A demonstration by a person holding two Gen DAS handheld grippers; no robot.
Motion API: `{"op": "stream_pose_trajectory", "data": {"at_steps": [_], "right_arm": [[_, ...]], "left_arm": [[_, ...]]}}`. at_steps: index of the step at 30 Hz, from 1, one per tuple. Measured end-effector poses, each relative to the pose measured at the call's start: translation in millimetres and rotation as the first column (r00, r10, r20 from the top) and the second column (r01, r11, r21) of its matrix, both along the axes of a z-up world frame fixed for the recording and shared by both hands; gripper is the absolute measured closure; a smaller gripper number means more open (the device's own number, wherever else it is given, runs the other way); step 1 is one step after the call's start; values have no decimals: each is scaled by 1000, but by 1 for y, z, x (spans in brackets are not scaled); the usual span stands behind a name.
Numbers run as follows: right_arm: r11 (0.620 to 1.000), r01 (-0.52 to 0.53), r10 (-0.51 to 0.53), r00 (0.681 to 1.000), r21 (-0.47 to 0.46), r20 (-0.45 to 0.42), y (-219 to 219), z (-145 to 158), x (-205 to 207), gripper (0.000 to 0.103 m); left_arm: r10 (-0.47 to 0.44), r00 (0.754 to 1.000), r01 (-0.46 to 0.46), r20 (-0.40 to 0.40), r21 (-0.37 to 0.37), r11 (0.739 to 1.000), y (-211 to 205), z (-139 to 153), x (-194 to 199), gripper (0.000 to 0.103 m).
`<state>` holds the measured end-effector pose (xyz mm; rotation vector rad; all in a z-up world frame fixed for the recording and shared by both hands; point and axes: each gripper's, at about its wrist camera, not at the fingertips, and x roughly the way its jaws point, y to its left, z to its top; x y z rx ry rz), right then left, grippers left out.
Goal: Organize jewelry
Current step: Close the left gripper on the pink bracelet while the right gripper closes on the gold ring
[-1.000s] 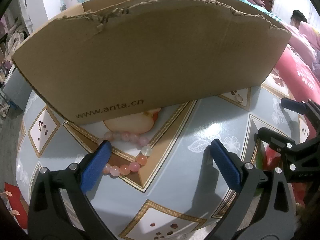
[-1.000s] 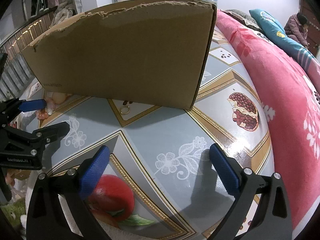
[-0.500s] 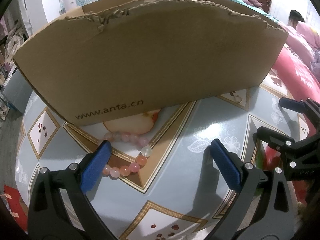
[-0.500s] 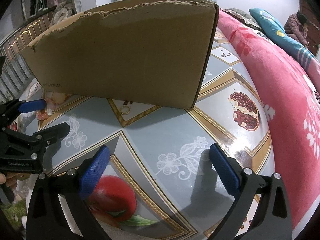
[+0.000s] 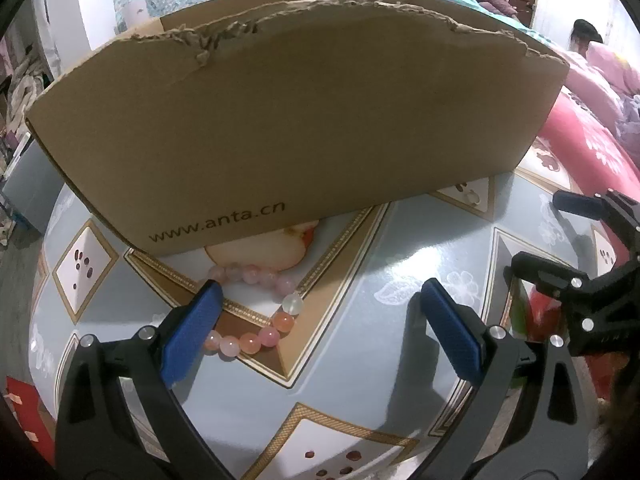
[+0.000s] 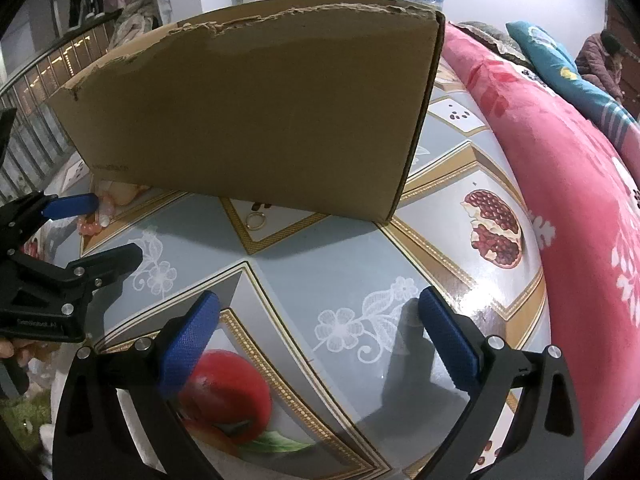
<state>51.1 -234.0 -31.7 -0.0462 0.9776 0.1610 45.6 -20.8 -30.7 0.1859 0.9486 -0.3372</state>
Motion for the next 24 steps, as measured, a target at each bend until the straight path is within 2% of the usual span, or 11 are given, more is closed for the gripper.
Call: {"op": "stream_pose_trajectory", "data": {"at_steps": [3, 6, 7, 10, 12, 15, 17, 22, 24], "right_arm": [[1000, 7, -7, 1000, 24, -11, -5, 2, 3, 6], [994, 23, -23, 1000, 105, -6, -16, 8, 3, 6], [992, 27, -27, 1000, 127, 4, -20, 10, 3, 10], [981, 15, -24, 999, 194, 46, -29, 18, 3, 20], [971, -5, -10, 998, 237, 65, -31, 22, 5, 27], [956, -41, 22, 997, 291, 68, -28, 24, 14, 38], [952, -68, 49, 996, 300, 70, -21, 24, 22, 45], [963, -92, 77, 995, 255, 68, 2, 21, 26, 63], [967, -83, 70, 996, 239, 62, 5, 18, 29, 65]], "left_arm": [[-11, 1000, 11, 0, -4, 1000, 2, 0, -1, 7], [-23, 1000, 23, -1, -31, 999, 6, 1, -1, 8], [-30, 1000, 30, -2, -46, 998, 8, 2, -2, 9], [-44, 999, 45, 14, -57, 997, 11, 7, -4, 30], [-48, 999, 49, 16, -66, 997, 14, 8, -4, 32], [-57, 998, 59, 26, -93, 994, 18, 11, -5, 41], [-76, 996, 79, 37, -103, 992, 19, 12, -6, 46], [-99, 994, 103, 48, -84, 991, 14, 14, -8, 51], [-106, 993, 111, 51, -87, 990, 15, 14, -8, 52]]}}
